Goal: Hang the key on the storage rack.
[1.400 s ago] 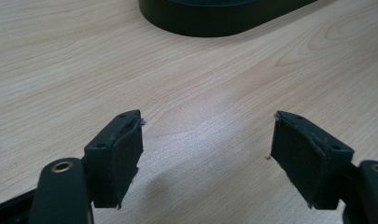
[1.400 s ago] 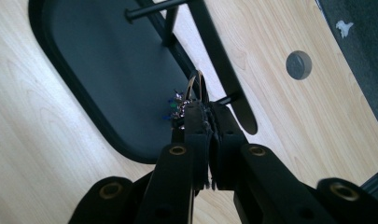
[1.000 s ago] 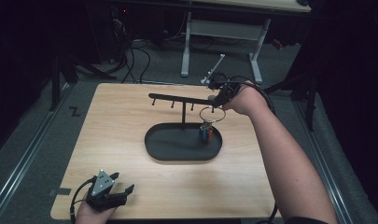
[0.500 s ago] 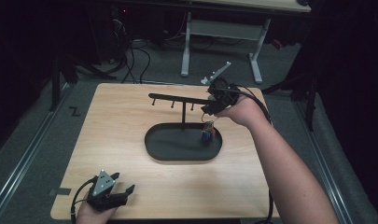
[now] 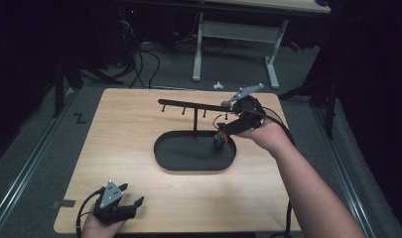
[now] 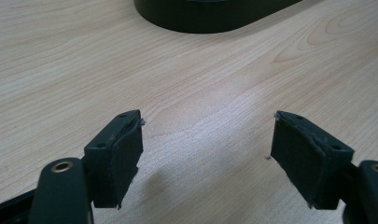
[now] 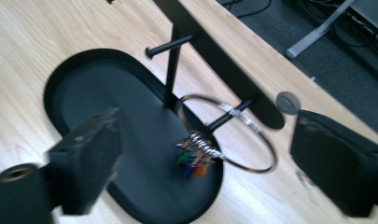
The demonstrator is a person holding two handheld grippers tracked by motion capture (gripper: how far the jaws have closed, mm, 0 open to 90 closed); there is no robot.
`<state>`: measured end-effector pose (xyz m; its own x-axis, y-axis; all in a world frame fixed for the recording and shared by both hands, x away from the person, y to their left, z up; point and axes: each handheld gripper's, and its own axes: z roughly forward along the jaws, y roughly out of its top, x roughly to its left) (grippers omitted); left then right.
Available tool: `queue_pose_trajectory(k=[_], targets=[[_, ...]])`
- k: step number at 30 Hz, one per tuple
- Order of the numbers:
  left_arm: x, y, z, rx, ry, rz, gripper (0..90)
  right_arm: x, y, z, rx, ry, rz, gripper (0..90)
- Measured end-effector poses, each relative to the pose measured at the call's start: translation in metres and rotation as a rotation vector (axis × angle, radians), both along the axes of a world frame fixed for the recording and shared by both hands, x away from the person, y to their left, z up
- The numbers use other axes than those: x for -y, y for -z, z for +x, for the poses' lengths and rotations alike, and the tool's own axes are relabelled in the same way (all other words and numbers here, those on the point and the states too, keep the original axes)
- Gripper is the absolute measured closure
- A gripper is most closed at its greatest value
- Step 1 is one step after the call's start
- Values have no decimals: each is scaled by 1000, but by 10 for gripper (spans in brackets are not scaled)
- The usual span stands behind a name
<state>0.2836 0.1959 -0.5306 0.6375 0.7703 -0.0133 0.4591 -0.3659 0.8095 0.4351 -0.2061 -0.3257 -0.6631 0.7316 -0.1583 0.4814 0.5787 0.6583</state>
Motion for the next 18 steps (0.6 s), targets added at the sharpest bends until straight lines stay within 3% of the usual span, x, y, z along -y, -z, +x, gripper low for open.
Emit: queue_pose_trajectory(k=[4, 12, 13, 14, 15, 16, 18], targets=[[1, 1, 0, 1, 1, 7, 254, 8, 13, -14, 21, 17, 51, 21], [1, 2, 0, -2, -4, 6, 254, 23, 45, -35, 57, 42, 85, 7], [1, 2, 0, -1, -5, 6, 254, 24, 49, -37, 42, 53, 68, 0], [1, 1, 0, -1, -6, 6, 254, 23, 53, -38, 29, 62, 18, 0], [1, 1, 0, 0, -7, 5, 254, 23, 58, -42, 51, 57, 6, 0], [1, 1, 0, 1, -8, 4, 254, 24, 64, -46, 74, 57, 23, 0], [1, 1, 0, 3, -10, 4, 254, 26, 75, -51, 70, 53, 70, 0]])
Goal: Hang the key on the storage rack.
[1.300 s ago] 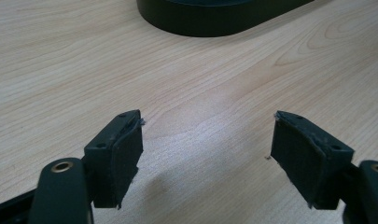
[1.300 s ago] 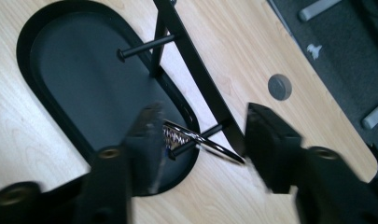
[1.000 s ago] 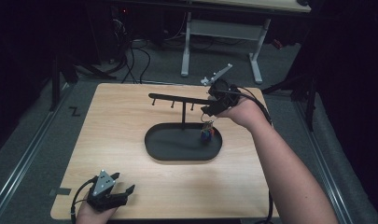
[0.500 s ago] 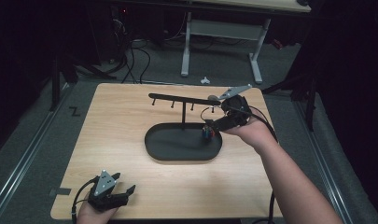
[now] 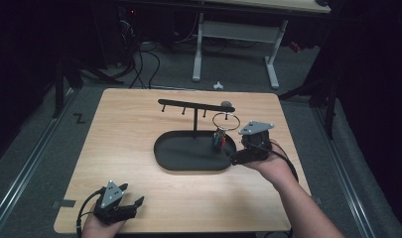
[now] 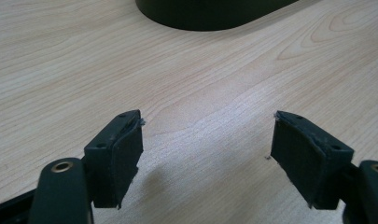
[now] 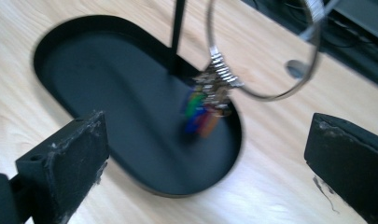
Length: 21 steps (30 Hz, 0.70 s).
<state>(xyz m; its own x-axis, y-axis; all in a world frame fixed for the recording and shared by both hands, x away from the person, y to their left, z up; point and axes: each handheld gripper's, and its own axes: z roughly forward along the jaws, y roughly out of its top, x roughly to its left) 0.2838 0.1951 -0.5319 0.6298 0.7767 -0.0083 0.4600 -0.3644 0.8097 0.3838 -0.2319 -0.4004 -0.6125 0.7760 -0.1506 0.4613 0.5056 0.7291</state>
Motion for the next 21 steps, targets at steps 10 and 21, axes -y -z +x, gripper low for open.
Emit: queue_pose_trajectory(k=[10, 21], targets=[[0, -1, 0, 3, 4, 1, 254, -1, 46, -31, 31, -24, 41, 0], [1, -2, -1, 15, 9, -8, 255, 3, 96, -74, 92, -9, 140, 1]])
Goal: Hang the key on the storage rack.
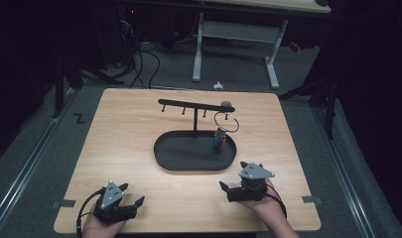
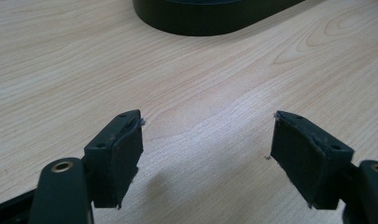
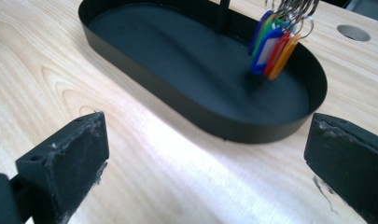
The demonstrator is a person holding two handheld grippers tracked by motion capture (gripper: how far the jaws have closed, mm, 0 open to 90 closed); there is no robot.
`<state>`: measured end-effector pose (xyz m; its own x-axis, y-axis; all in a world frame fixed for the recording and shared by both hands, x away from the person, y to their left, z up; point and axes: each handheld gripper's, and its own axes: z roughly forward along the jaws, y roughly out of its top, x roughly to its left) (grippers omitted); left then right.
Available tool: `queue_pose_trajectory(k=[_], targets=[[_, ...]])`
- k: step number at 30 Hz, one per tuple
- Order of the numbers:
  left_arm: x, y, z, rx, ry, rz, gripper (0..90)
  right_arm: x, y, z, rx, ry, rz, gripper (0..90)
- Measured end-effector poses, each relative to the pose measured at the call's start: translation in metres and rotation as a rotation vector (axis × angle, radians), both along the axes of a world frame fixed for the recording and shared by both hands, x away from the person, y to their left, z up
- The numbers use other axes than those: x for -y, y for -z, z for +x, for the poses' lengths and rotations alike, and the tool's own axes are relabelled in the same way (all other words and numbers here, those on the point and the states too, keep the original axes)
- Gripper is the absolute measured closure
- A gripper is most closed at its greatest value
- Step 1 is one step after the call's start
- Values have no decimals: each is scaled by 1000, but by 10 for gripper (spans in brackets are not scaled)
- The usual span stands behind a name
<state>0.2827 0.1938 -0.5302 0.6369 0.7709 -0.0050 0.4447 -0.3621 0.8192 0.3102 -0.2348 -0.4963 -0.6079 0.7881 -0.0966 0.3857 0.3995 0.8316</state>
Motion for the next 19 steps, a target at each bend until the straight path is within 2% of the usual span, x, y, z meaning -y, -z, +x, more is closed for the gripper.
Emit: queue_pose_trajectory(k=[3, 5, 7, 9, 12, 15, 19], targets=[[0, -1, 0, 5, 4, -3, 255, 8, 16, -19, 86, 62, 67, 31], [1, -2, 0, 10, 8, -8, 255, 11, 17, -21, 39, 55, 97, 33], [2, -2, 1, 10, 9, -4, 255, 14, 18, -20, 53, 77, 99, 34], [3, -2, 0, 12, 9, -2, 255, 16, 20, -17, 33, 95, 98, 34], [1, -3, 0, 18, 3, -10, 255, 16, 23, -15, 28, 86, 86, 34], [-2, -3, 1, 15, -3, -14, 255, 17, 26, -15, -16, 87, 101, 34], [-3, -3, 0, 17, -2, -15, 255, 16, 26, -12, -17, 88, 102, 33]])
